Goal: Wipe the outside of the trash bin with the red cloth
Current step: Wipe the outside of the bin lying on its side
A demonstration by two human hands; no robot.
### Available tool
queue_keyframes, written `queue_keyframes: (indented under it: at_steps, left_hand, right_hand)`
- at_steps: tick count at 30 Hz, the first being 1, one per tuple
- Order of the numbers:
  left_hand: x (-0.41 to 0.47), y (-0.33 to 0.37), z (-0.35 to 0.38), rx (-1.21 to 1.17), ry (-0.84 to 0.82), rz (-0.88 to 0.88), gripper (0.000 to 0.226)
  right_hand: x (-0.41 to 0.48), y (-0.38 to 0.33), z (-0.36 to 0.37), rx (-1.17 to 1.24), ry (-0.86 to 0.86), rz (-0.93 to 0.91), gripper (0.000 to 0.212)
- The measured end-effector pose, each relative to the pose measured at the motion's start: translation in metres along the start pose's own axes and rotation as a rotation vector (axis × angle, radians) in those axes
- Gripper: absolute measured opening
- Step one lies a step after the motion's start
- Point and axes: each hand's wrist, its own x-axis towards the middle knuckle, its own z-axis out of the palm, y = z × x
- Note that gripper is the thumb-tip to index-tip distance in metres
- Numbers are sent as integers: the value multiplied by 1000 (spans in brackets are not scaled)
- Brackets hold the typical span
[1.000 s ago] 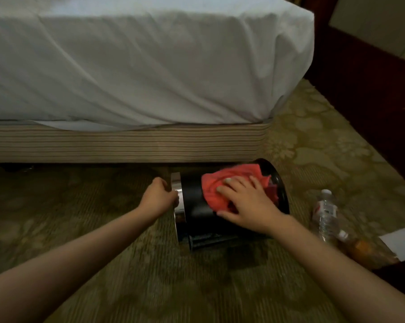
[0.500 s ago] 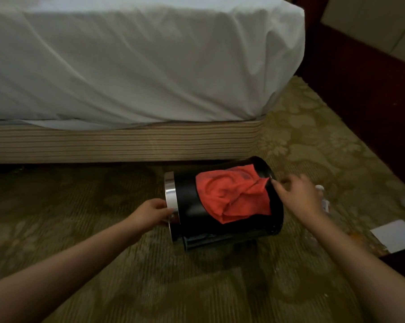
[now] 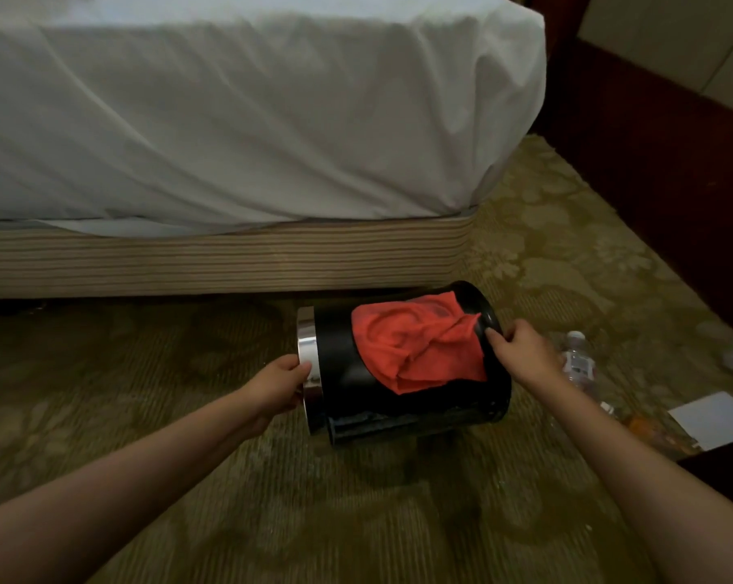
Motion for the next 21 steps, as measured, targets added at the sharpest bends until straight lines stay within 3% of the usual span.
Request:
queue_keyframes:
  at_steps: [7, 13, 16, 18, 20, 21]
  left_hand:
    - [5, 3, -9, 42, 77, -31, 19]
    - [4, 10, -17, -32, 50, -40, 36]
    - [6, 12, -22, 116, 3, 52, 8]
    - [7, 12, -26, 245, -27, 104, 15]
    - [9, 9, -30, 427, -27, 173, 41]
    - [11, 8, -33, 539, -10, 199, 49]
  right_hand:
    - [-5, -14, -13, -132, -24, -30, 32]
    - [-4, -29, -11, -187, -109, -40, 37]
    - [-4, -40, -11, -344, -99, -76, 35]
    - [-5, -50, -9, -546, 59, -191, 34]
    - [-8, -64, -2, -510, 281, -509, 34]
    - [-8, -75, 4, -437, 298, -690, 37]
